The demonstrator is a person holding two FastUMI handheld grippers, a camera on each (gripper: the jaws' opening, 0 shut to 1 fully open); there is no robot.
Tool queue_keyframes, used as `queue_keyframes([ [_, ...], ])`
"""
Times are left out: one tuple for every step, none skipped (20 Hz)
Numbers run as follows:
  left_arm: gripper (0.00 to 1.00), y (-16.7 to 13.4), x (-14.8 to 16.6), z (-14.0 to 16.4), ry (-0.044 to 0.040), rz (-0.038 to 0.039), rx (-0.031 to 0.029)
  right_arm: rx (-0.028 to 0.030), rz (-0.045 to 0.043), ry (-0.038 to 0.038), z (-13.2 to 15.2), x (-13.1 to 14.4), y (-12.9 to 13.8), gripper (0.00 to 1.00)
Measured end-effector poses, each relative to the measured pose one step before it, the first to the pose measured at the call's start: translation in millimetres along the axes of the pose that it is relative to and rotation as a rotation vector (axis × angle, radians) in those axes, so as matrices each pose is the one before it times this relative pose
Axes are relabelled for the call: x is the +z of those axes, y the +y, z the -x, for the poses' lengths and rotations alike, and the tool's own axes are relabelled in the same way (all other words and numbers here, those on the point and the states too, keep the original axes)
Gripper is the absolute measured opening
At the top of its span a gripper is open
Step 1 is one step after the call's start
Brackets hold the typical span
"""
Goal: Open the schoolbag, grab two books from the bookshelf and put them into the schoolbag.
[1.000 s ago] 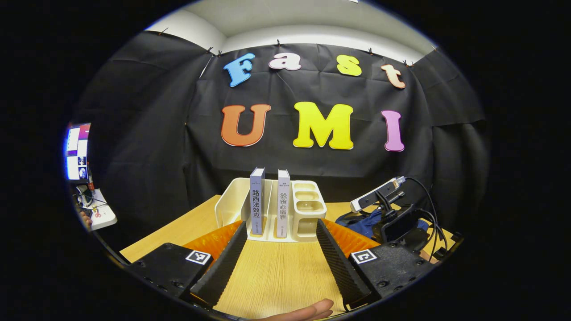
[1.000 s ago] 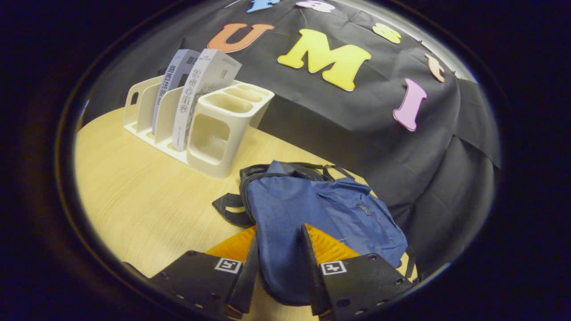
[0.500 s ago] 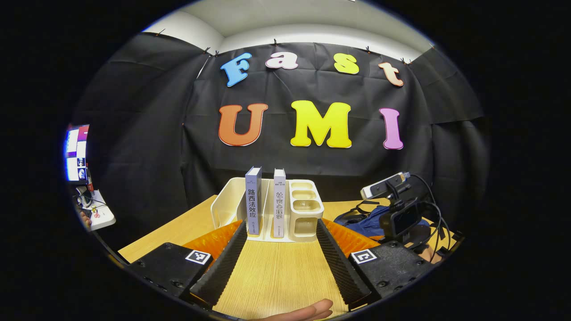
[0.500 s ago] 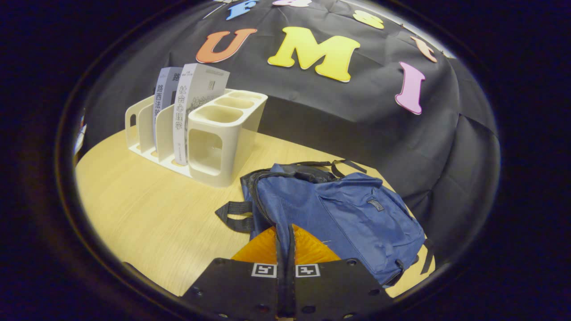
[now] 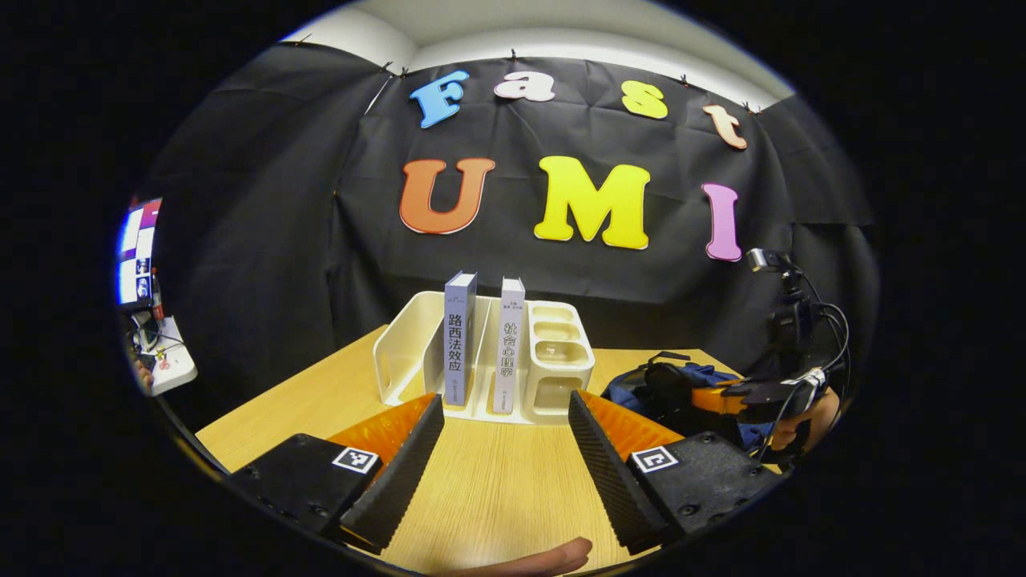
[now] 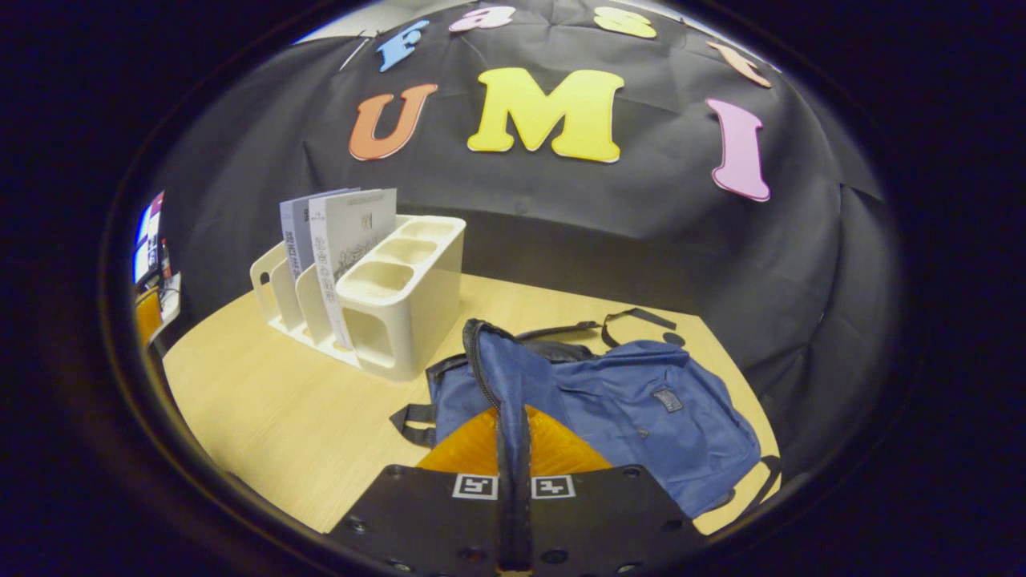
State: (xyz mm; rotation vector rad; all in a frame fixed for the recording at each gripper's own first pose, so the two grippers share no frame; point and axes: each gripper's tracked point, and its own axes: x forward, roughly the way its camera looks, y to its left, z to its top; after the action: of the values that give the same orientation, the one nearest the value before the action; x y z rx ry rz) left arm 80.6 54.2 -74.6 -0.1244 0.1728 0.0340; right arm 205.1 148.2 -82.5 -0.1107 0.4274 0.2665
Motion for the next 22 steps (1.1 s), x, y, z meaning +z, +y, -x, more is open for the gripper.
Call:
queue_keyframes([
  [0.99, 2.74, 4.03, -2.57, -0.01141, 0.00054, 0.00823, 0.00898, -0.00572, 0.00124, 1.56, 4.38, -6.31, 0.00],
  [0.99, 1.26, 2.44, -2.78, -0.00325, 0.00193, 0.00082, 0.00132, -0.00150, -0.00469, 1.78, 5.54, -8.07, 0.01],
  [0.98, 0.10, 2.41, -3.95, -0.00560, -0.00139, -0.00433, -0.01063, 0.00116, -0.00676, 2.18, 6.31, -10.04, 0.00],
  [0.97, 0.24, 3.48, -2.86, -0.00300, -0.00513, 0.00002, -0.00545, 0.01016, -0.00616, 2.52, 5.84, -8.87, 0.00],
  [0.96, 0.53, 2.79, -3.66, -0.00273, -0.00730, 0.00442, -0.00381, 0.00636, -0.01187, 2.55, 7.61, -7.73, 0.00],
  [0.96, 0.77, 2.98, -3.20, 0.00106, -0.00709, 0.00314, -0.00427, 0.00392, -0.00829, 2.95, 7.12, -6.92, 0.00],
  [0.96, -0.62, -0.98, -1.43, 0.01302, -0.00381, 0.00610, 0.00267, -0.00051, -0.00720, 3.37, 5.76, -5.43, 0.00],
  [0.96, -3.52, 3.00, -1.89, 0.00019, -0.00207, -0.00918, 0.01505, -0.00659, -0.00757, 2.73, 7.48, -2.40, 0.00],
  [0.96, -4.65, 3.82, -1.70, 0.00305, 0.00202, -0.00920, 0.00209, -0.00683, -0.01129, 2.02, 7.70, -5.50, 0.00],
  [0.96, -3.76, 1.98, -2.78, 0.00557, -0.00353, -0.00550, -0.00087, -0.00018, -0.01326, 1.35, 7.34, -5.91, 0.00],
  [0.96, -2.78, 3.58, -5.18, 0.00629, -0.00365, -0.00575, 0.00386, 0.00146, -0.01174, 2.24, 6.70, -4.10, 0.00],
  [0.96, -2.44, 4.74, -4.50, 0.00383, -0.00510, -0.00366, 0.00194, -0.00262, -0.00859, 1.01, 5.20, -4.65, 0.00],
  [0.96, -3.45, 5.58, -5.03, 0.00225, -0.00635, -0.00884, 0.00468, -0.00163, -0.00751, 1.11, 4.01, -3.51, 0.00],
  [0.96, -2.75, 4.98, -5.00, 0.00622, -0.01655, -0.00666, -0.00041, -0.00506, -0.00485, 0.14, 3.97, -4.23, 0.00],
  [0.96, -1.84, 7.13, -5.01, -0.00651, -0.01997, -0.00190, 0.00045, -0.00408, -0.00188, 1.07, 2.18, -4.68, 0.00],
  [0.96, -0.41, 8.35, -5.37, -0.01218, -0.01178, 0.00440, 0.00728, -0.00768, -0.00654, 1.16, 3.95, -2.87, 0.00],
  [0.96, -0.75, 6.71, -5.58, -0.00193, -0.01404, 0.00409, 0.00018, -0.00784, -0.00360, 1.49, 1.50, -3.05, 0.00],
  [0.96, -0.03, 7.93, -6.10, -0.00746, -0.00207, 0.00450, -0.00291, -0.01203, -0.00767, 1.69, 3.43, -5.87, 0.00],
  [0.96, -1.82, 7.17, -6.63, -0.00449, -0.00217, -0.00144, -0.00322, -0.01066, -0.00900, 0.75, 3.91, -5.45, 0.00],
  [0.96, -1.36, 7.82, -7.48, -0.00392, 0.00341, -0.00314, -0.00828, -0.00905, -0.00664, 2.16, 4.13, -7.25, 0.00],
  [0.96, -1.48, 5.63, -8.68, 0.00134, -0.00227, -0.00297, -0.00681, -0.00204, -0.00744, 3.27, 2.72, -7.64, 0.00],
  [0.96, -2.50, 6.01, -8.71, 0.00217, -0.00489, -0.00697, -0.00845, 0.00110, -0.00711, 3.14, 2.49, -7.11, 0.00],
])
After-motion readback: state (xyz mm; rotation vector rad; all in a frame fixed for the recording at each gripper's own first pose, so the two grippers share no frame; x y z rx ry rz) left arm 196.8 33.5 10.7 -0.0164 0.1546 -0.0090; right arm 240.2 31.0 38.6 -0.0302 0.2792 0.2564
